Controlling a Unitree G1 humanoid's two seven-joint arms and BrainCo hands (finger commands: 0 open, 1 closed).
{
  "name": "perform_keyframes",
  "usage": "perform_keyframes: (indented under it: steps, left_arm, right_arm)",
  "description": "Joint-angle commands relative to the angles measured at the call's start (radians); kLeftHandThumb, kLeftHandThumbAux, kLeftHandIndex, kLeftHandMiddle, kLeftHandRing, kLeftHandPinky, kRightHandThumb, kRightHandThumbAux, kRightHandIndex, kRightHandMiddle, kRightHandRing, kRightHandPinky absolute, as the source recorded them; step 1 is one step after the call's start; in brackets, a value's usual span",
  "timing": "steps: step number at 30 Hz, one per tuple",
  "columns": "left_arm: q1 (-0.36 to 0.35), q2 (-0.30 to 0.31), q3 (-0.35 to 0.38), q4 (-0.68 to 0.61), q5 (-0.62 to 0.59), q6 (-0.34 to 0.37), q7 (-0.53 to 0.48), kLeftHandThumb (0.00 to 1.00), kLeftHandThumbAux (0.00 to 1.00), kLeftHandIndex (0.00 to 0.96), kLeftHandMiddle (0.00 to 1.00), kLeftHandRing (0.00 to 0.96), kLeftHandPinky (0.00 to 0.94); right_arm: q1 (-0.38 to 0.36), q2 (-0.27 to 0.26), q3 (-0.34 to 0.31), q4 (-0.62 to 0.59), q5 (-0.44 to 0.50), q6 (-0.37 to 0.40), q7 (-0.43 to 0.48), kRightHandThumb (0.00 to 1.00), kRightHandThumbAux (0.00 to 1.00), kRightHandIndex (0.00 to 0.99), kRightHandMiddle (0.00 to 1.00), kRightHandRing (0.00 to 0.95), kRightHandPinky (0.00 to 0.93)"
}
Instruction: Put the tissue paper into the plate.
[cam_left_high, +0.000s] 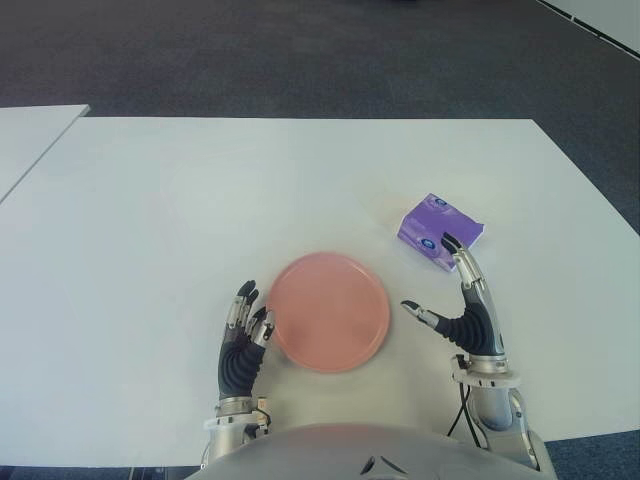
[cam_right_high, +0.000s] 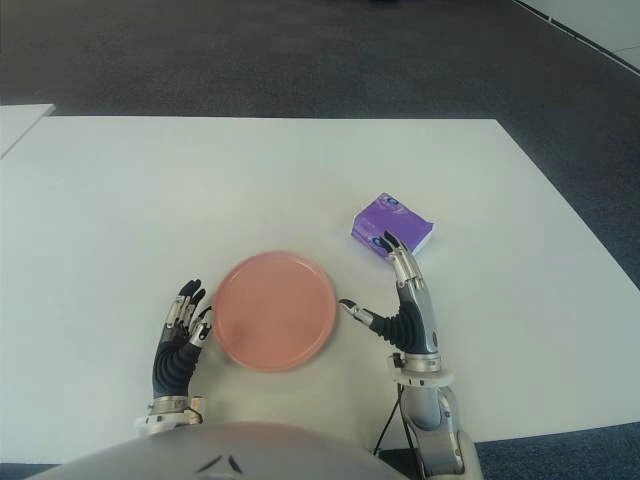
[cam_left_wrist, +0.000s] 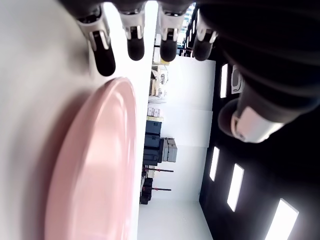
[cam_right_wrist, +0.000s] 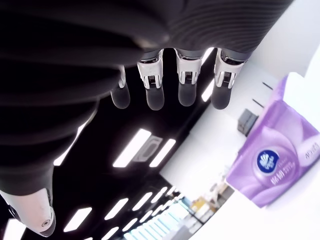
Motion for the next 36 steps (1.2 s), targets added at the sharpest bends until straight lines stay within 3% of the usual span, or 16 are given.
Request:
perform_keyframes:
  steps: [1,4,9,15,24,36]
  left_arm:
    - [0.002,-0.048,0.002,0.079,-0.008,0.048,0.018,0.110,0.608,0.063,0.069,0.044,0.032]
    - [-0.004,-0.046,0.001,0.087,-0.007,0.036,0.018,0.103,0.608,0.061,0.070,0.047,0.033]
    - [-0.011,-0.048,-0.002,0.095,-0.006,0.031,0.022,0.098,0.607,0.061,0.069,0.049,0.035]
    - [-0.017,-0.049,-0.004,0.099,-0.001,0.028,0.029,0.103,0.617,0.060,0.067,0.051,0.042]
    - [-0.015,-0.048,-0.011,0.095,0.008,0.029,0.039,0.131,0.635,0.058,0.065,0.049,0.039]
    - [-0.025,-0.052,-0.010,0.112,0.019,0.012,0.052,0.141,0.630,0.061,0.069,0.050,0.043]
  right_arm:
    - [-0.030,0.001,-0.005,-0.064,-0.102,0.107,-0.011,0.207,0.594,0.040,0.048,0.026,0.010]
    - [-0.043,0.000,0.002,-0.075,-0.131,0.150,-0.016,0.240,0.570,0.035,0.050,0.030,0.020]
    - [-0.164,-0.027,0.022,0.006,-0.176,0.222,-0.036,0.275,0.545,0.033,0.057,0.039,0.027]
    - [-0.236,-0.068,0.043,0.079,-0.212,0.265,-0.078,0.291,0.538,0.034,0.066,0.052,0.051]
    - [-0.374,-0.144,0.069,0.245,-0.214,0.330,-0.096,0.288,0.535,0.035,0.051,0.056,0.087]
    - [-0.501,-0.209,0.126,0.392,-0.186,0.390,-0.075,0.299,0.550,0.036,0.032,0.036,0.057]
